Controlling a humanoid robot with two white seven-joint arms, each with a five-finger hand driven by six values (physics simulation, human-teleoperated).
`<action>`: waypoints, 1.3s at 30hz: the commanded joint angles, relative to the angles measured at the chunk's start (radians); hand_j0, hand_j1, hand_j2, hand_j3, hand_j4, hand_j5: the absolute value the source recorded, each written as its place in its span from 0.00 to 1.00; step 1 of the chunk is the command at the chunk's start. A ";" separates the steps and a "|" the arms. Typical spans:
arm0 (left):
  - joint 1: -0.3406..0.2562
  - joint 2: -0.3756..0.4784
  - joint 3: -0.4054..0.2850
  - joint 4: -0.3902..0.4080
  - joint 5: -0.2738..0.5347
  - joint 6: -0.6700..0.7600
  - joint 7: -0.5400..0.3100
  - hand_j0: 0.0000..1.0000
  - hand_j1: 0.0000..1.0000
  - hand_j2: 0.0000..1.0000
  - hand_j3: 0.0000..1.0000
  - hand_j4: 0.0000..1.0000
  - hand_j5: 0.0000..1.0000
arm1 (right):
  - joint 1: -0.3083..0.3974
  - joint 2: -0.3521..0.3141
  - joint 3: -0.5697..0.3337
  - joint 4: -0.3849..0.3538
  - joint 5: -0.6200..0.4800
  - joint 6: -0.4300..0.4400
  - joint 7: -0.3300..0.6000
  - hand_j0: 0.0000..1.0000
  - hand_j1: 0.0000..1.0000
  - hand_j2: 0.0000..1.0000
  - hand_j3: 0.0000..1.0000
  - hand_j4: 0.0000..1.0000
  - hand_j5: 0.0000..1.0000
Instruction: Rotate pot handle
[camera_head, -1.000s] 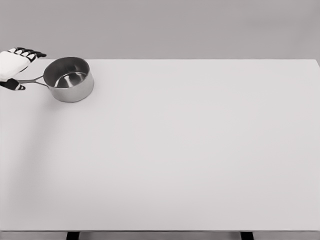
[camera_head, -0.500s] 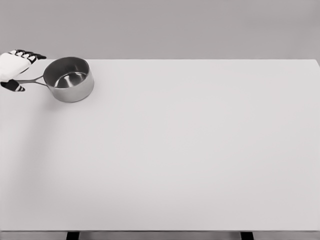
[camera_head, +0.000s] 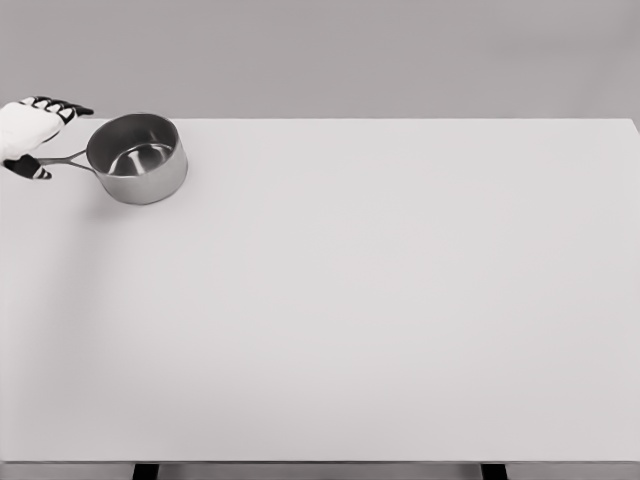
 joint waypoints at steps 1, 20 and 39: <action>-0.003 0.004 -0.001 0.007 0.005 0.001 0.002 1.00 1.00 1.00 1.00 1.00 1.00 | 0.000 0.000 0.000 0.000 0.000 0.000 0.000 1.00 1.00 1.00 1.00 1.00 1.00; -0.031 0.004 -0.021 0.052 0.008 0.001 -0.002 1.00 1.00 1.00 1.00 1.00 1.00 | 0.000 0.000 0.000 0.000 0.000 0.000 0.000 1.00 1.00 1.00 1.00 1.00 1.00; 0.261 0.337 0.008 -0.504 0.448 0.001 -0.002 1.00 1.00 1.00 1.00 1.00 1.00 | 0.000 0.000 0.000 0.000 0.000 0.000 0.000 1.00 1.00 1.00 1.00 1.00 1.00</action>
